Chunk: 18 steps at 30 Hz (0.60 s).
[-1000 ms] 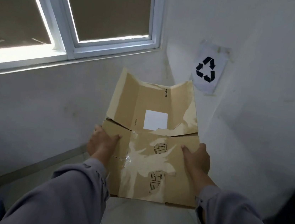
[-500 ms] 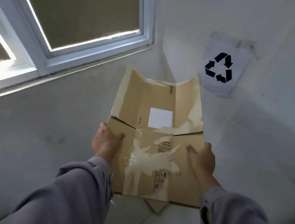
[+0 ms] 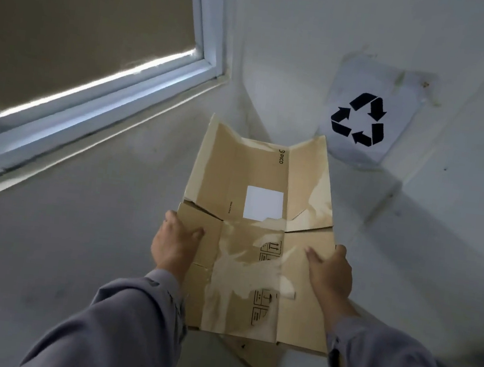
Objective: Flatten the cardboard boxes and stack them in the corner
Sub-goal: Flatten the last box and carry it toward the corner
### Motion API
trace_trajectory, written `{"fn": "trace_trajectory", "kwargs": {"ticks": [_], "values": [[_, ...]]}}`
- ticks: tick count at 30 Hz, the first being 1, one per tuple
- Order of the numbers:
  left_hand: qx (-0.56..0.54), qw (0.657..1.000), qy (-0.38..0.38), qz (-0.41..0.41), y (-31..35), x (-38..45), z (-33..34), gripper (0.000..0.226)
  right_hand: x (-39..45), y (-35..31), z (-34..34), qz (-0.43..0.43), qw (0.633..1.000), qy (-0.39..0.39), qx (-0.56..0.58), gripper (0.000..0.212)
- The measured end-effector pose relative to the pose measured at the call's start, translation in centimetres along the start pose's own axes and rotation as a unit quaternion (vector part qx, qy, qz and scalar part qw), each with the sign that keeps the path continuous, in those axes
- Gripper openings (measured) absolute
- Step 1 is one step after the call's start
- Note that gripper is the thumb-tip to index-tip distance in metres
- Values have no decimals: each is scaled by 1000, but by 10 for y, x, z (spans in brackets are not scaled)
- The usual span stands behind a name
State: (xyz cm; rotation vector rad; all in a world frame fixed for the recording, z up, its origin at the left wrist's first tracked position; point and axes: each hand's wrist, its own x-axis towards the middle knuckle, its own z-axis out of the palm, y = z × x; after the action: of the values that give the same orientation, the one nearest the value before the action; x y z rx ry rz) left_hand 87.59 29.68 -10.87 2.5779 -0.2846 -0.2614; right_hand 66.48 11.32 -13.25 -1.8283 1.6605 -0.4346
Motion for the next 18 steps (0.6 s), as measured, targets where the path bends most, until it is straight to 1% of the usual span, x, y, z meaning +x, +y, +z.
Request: {"fn": "trace_trajectory", "kwargs": {"ticks": [4, 10, 15, 18], "values": [[8, 998, -40, 56, -1, 46, 9, 48, -6, -10, 28, 39, 998, 42, 5, 53], [36, 985, -94, 138, -15, 108, 28, 49, -33, -6, 81, 119, 987, 105, 19, 50], [53, 977, -128, 163, -37, 125, 53, 49, -55, 11, 119, 182, 976, 119, 8, 53], [53, 972, -151, 170, -56, 126, 79, 49, -59, 32, 137, 197, 972, 125, -10, 52]]}}
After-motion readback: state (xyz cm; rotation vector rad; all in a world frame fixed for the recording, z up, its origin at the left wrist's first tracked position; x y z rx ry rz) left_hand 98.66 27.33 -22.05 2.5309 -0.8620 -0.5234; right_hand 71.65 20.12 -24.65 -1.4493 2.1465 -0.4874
